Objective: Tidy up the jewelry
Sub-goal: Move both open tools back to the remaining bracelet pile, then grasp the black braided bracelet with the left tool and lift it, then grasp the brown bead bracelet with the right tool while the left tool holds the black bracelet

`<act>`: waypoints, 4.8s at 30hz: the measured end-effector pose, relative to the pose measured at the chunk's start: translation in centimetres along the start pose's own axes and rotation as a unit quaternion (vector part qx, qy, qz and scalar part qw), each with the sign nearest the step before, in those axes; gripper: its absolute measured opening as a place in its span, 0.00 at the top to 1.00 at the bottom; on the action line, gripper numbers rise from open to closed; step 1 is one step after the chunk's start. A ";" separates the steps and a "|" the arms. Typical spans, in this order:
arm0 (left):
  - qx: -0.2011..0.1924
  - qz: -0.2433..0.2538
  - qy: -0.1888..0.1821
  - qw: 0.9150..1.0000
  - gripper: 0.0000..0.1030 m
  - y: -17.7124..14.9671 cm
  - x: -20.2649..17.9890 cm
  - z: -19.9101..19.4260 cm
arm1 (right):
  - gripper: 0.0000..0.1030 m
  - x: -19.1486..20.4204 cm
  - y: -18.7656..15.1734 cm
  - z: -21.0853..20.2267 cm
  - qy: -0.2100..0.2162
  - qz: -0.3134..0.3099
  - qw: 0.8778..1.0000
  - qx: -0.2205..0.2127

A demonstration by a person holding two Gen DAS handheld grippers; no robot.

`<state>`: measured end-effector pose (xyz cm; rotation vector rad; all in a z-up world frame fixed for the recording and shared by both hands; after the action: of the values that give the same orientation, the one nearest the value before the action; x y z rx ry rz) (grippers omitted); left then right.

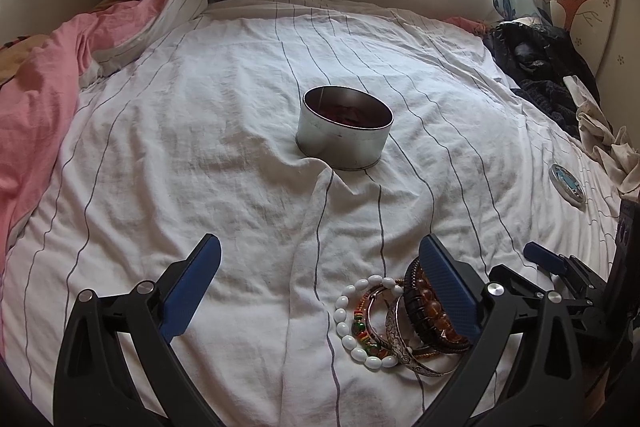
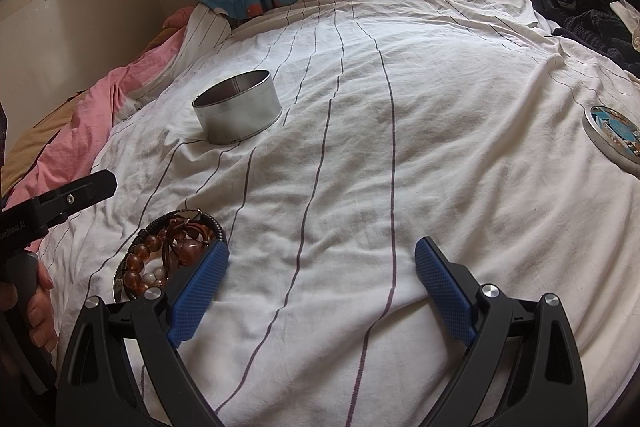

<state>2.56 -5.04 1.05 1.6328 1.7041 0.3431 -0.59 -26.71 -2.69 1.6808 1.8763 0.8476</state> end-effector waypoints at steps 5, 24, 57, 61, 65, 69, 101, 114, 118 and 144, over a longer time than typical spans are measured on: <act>0.005 0.034 -0.013 0.999 0.07 0.4 0.2 -0.9 | 0.11 0.1 0.0 0.0 0.002 0.002 1.000 0.001; 0.025 0.170 -0.079 0.982 0.07 -3.1 -5.1 -1.3 | 0.10 0.2 -0.1 -1.3 0.011 0.019 0.999 -0.025; 0.084 0.019 -0.111 0.990 0.94 -1.5 -2.5 2.5 | 0.10 0.1 -0.1 -1.0 0.018 0.027 0.999 -0.021; 0.095 0.027 -0.096 0.991 0.73 -2.1 -2.4 3.2 | 0.10 0.0 -0.1 -1.0 0.018 0.027 0.999 -0.021; 0.095 0.028 -0.087 0.991 0.54 -2.3 -2.6 3.6 | 0.10 0.0 -0.1 -1.0 0.018 0.027 0.999 -0.021; 0.098 0.052 -0.084 0.990 0.71 -2.9 -3.4 4.2 | 0.10 0.0 -0.1 -1.0 0.018 0.027 0.999 -0.021; 0.020 -0.121 -0.102 0.987 0.90 2.3 3.4 0.9 | 0.65 9.1 3.3 3.7 0.143 -0.123 0.981 0.034; 0.054 -0.108 -0.042 0.992 0.85 0.8 4.6 3.1 | 0.95 6.8 3.9 1.3 0.195 -0.045 0.980 -0.013; 0.063 -0.106 -0.038 0.992 0.71 0.3 4.4 3.9 | 0.95 5.6 5.0 0.0 0.222 -0.006 0.974 -0.041; 0.068 -0.056 -0.009 0.996 0.71 -0.3 3.6 4.8 | 0.33 -0.8 3.4 2.1 0.114 0.053 0.992 0.001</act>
<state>5.83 -3.09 -3.65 1.6221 1.8301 0.1608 3.30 -27.10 -1.75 1.7622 1.9472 1.1221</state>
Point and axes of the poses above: each gripper's, at about its wrist camera, not at the fingertips, and z roughly the way its jaws point, x to its left, y to its top, the point moved 7 cm from there along z, roughly the way its jaws point, and after that the axes turned 14 degrees about -z, right-handed, at the moved point
